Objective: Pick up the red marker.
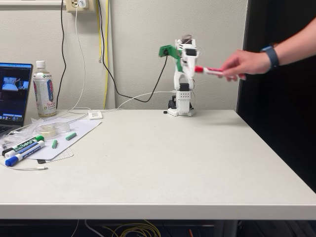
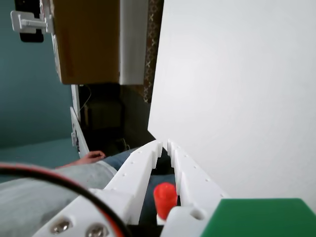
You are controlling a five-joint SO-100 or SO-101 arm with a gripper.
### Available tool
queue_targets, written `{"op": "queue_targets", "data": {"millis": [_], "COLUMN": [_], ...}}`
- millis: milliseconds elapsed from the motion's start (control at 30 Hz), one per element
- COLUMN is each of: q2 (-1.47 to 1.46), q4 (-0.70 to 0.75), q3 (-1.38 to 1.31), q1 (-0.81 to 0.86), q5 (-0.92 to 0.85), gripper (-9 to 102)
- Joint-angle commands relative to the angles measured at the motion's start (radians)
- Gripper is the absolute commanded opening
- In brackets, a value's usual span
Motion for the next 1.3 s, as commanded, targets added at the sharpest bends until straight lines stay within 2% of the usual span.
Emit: {"op": "queue_targets", "data": {"millis": [0, 400, 700, 1000, 1267], "q2": [0.028, 0.109, 0.103, 0.026, -0.147], "q4": [0.012, 0.109, 0.275, 0.299, 0.379], "q3": [-0.006, -0.011, -0.018, -0.029, -0.124], "q1": [0.014, 0.034, -0.014, 0.005, 0.009], "q5": [-0.023, -0.123, -0.465, -0.692, -0.900], "gripper": [1, 1, 1, 1, 1]}}
